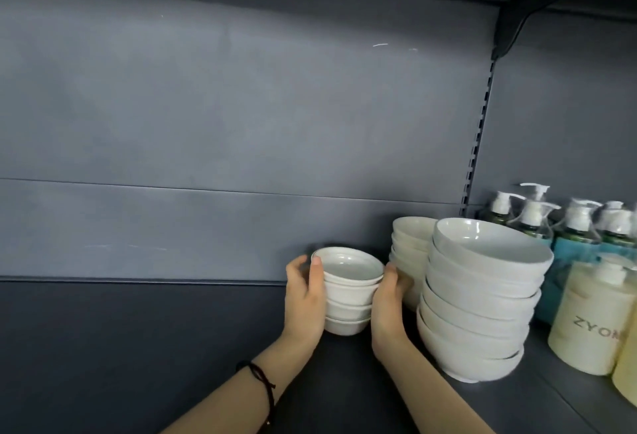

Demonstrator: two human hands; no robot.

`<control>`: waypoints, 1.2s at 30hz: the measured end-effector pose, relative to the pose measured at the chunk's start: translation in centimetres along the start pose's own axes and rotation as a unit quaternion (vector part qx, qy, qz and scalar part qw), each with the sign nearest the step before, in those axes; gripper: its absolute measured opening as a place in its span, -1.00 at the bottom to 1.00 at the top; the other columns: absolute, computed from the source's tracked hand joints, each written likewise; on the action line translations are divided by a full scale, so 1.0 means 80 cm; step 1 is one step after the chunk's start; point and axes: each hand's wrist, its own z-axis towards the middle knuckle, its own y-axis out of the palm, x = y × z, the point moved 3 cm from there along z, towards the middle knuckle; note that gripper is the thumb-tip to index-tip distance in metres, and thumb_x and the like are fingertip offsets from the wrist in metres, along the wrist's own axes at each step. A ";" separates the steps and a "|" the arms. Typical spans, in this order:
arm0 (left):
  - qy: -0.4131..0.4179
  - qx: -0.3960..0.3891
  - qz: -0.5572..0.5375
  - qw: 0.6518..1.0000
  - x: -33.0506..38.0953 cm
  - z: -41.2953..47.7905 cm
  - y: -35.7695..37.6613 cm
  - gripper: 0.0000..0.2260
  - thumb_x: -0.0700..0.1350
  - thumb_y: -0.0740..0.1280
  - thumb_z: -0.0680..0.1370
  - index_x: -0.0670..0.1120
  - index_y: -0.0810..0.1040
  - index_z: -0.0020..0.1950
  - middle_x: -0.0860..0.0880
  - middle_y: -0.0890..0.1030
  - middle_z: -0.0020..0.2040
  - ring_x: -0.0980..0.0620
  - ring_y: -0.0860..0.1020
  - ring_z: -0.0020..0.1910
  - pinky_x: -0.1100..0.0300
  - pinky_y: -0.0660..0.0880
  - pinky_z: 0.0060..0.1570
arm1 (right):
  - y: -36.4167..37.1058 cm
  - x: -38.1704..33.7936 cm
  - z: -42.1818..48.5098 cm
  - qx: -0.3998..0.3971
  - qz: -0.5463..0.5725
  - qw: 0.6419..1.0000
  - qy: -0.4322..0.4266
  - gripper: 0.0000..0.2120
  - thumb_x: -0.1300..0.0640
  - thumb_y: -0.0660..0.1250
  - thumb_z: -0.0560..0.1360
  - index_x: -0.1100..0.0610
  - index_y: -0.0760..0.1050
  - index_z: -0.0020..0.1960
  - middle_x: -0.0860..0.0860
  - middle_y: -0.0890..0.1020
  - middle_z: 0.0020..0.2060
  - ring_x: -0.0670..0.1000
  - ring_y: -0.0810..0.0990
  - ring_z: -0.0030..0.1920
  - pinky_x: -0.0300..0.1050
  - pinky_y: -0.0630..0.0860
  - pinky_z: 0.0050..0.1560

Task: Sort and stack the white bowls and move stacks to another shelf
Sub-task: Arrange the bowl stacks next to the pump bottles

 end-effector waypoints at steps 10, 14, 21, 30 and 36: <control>-0.080 -0.017 -0.035 0.996 0.005 -0.003 -0.027 -0.88 0.10 0.36 0.54 0.16 0.51 0.05 0.00 0.58 0.05 -0.03 0.57 0.07 0.02 0.64 -0.19 | -0.012 0.015 -0.002 -0.012 -0.044 0.999 -0.027 -0.35 -0.42 0.01 0.37 -0.13 0.38 0.33 -0.04 0.46 0.36 0.07 0.42 0.36 0.24 0.34 0.42; -0.041 -0.011 -0.049 0.998 -0.002 -0.008 -0.022 -0.83 0.02 0.37 0.55 0.19 0.53 0.13 0.06 0.60 -0.04 0.09 0.59 -0.02 0.09 0.64 -0.16 | -0.008 0.007 -0.026 -0.028 -0.113 0.984 -0.136 -0.55 -0.15 0.06 0.57 -0.01 0.34 0.39 0.02 0.45 0.36 0.10 0.37 0.40 0.13 0.25 0.46; -0.003 -0.078 -0.075 0.994 -0.020 -0.003 -0.010 -0.59 -0.13 0.39 0.55 0.18 0.49 0.35 0.11 0.60 0.25 0.11 0.59 0.18 -0.08 0.58 0.15 | -0.002 0.016 -0.019 -0.100 -0.195 0.953 -0.209 -0.43 0.01 0.11 0.67 -0.01 -0.05 0.60 0.02 0.14 0.58 0.01 0.12 0.55 -0.20 0.05 0.43; -0.025 -0.184 -0.065 0.981 -0.032 0.014 -0.008 -0.39 -0.38 0.26 0.56 0.16 0.32 0.48 0.18 0.51 0.35 0.18 0.52 0.28 0.20 0.52 0.22 | -0.003 0.020 0.003 -0.129 -0.182 0.953 -0.204 -0.39 0.00 0.11 0.67 -0.02 -0.12 0.61 -0.09 0.07 0.59 -0.15 0.06 0.55 -0.26 0.01 0.48; -0.025 -0.266 -0.009 0.963 -0.032 0.006 -0.013 -0.22 -0.32 0.36 0.43 0.15 0.17 0.54 0.14 0.36 0.47 0.15 0.37 0.42 0.10 0.34 0.41 | -0.010 0.024 0.005 -0.085 -0.234 0.937 -0.244 -0.40 0.02 0.15 0.66 0.05 -0.02 0.61 0.04 0.15 0.59 0.02 0.12 0.58 0.00 0.08 0.58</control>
